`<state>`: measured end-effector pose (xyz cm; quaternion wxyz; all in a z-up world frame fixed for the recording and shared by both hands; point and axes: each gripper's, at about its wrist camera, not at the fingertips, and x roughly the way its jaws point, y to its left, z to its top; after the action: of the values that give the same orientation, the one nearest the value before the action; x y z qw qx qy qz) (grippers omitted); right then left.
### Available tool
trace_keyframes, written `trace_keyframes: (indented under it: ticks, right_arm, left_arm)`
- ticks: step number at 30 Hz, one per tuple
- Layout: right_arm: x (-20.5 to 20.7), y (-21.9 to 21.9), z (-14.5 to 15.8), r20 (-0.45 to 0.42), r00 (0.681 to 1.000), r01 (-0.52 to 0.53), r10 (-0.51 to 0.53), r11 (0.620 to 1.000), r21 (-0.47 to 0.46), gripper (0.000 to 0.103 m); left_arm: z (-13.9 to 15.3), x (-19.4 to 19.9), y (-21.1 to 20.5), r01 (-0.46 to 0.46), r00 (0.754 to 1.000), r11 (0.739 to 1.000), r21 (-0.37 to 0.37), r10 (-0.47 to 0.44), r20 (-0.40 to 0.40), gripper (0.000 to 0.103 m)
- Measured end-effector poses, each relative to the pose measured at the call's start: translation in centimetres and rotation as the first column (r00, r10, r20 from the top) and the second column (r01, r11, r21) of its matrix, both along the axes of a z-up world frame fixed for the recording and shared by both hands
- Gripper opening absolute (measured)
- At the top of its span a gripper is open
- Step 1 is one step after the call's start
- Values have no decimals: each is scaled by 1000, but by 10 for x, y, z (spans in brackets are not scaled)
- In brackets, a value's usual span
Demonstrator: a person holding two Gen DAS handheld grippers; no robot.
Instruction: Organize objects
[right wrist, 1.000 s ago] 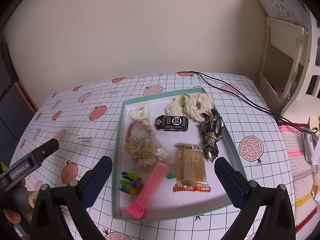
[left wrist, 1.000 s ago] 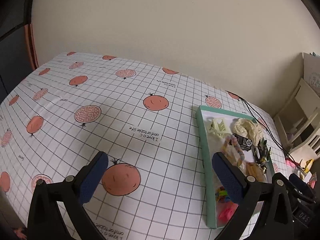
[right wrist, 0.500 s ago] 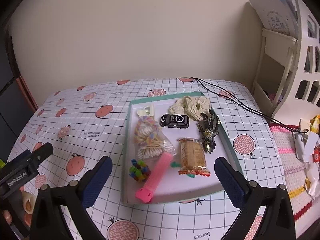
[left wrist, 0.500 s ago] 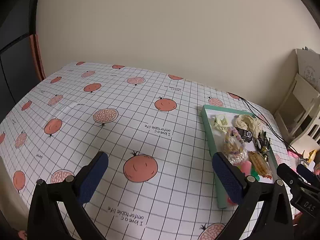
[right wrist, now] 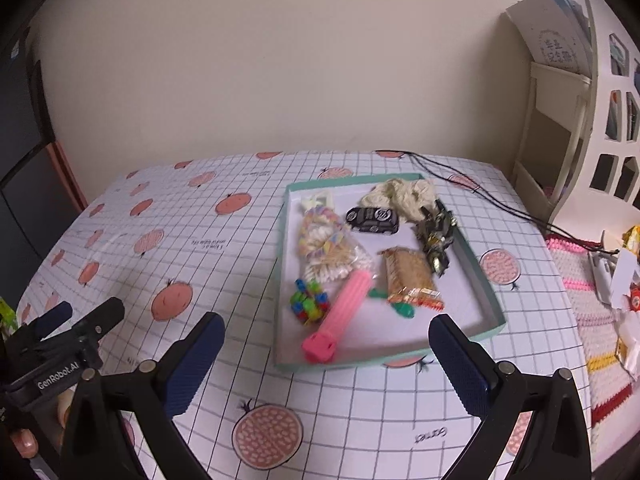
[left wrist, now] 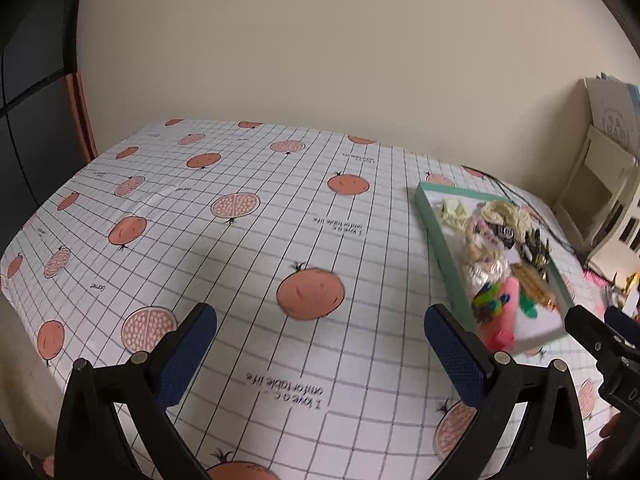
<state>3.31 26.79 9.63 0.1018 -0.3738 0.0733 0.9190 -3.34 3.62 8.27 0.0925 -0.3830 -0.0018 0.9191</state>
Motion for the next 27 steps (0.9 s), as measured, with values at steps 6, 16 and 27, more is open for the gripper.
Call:
trace_keyframes:
  ticks: [6, 16, 27]
  right_arm:
    - [7, -13, -23, 32, 999, -10, 9, 1000, 6, 103]
    - [13, -21, -73, 111, 994, 3, -2, 1000, -5, 103]
    - [16, -14, -101, 173, 984, 34, -36, 999, 14, 103]
  left_arm:
    - [-25, 14, -9, -3, 1000, 1000, -13, 3, 29, 103]
    - [-68, 19, -17, -10, 993, 998, -55, 17, 116, 103]
    - [-100, 18, -26, -36, 981, 995, -90, 53, 189, 103]
